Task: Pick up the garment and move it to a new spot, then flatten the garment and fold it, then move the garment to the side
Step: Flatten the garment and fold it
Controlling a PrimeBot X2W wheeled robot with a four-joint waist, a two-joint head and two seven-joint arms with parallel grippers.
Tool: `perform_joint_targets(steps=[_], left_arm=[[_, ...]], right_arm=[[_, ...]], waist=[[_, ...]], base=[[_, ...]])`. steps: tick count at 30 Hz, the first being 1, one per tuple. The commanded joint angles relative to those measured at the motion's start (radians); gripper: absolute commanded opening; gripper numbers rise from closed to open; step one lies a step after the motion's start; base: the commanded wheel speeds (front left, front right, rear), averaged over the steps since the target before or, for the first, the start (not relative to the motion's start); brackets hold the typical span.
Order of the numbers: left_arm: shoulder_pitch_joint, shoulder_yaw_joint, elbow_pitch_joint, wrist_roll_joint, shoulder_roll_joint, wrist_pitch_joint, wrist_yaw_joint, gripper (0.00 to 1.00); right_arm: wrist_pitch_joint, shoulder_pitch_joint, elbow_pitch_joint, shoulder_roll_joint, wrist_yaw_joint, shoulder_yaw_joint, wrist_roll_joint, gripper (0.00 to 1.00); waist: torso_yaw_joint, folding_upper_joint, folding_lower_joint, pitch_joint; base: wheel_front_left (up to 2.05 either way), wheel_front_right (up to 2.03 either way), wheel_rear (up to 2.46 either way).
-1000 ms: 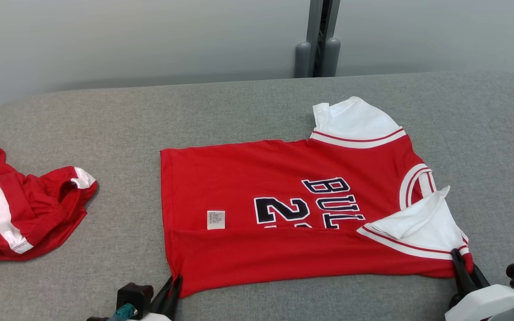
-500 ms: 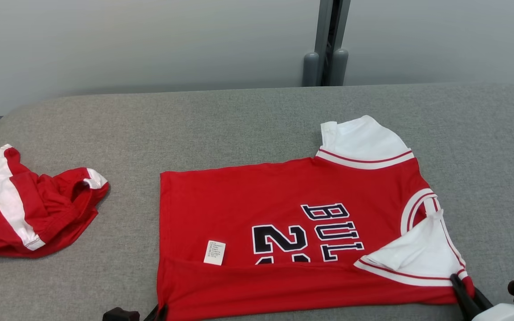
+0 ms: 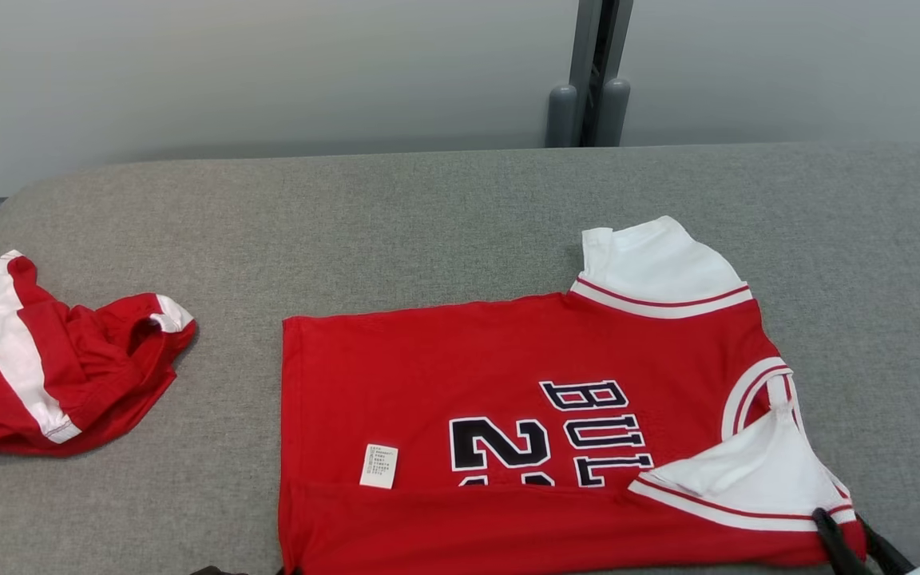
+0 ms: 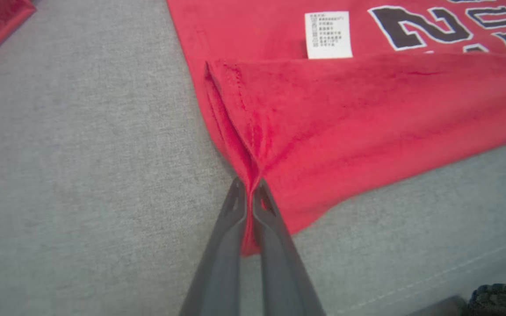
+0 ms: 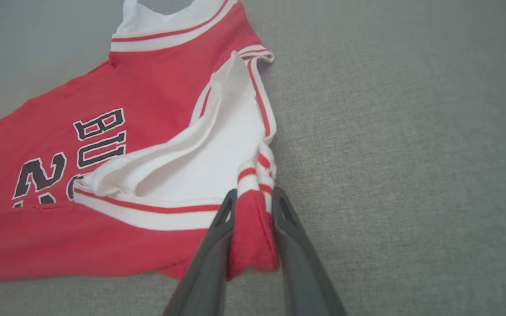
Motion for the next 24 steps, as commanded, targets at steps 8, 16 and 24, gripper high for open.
perform_joint_targets(steps=[8,16,24], left_arm=[[-0.025,0.040,-0.063,-0.006,0.022,-0.013,0.038,1.00],[-0.112,0.111,-0.116,0.004,0.035,-0.072,0.094,1.00],[-0.223,0.162,-0.072,-0.023,-0.009,-0.148,0.131,1.00]], right_arm=[[0.024,-0.011,-0.065,0.028,0.000,-0.073,-0.047,1.00],[-0.069,-0.113,-0.110,0.010,0.000,-0.087,-0.158,1.00],[-0.282,-0.241,-0.103,0.009,0.000,-0.007,-0.280,1.00]], waist=[[0.000,-0.0001,0.0000,0.006],[-0.021,-0.0001,0.0000,0.024],[-0.048,-0.0001,0.0000,0.050]], base=[[0.00,0.00,0.00],[0.00,0.00,0.00],[0.00,0.00,0.00]])
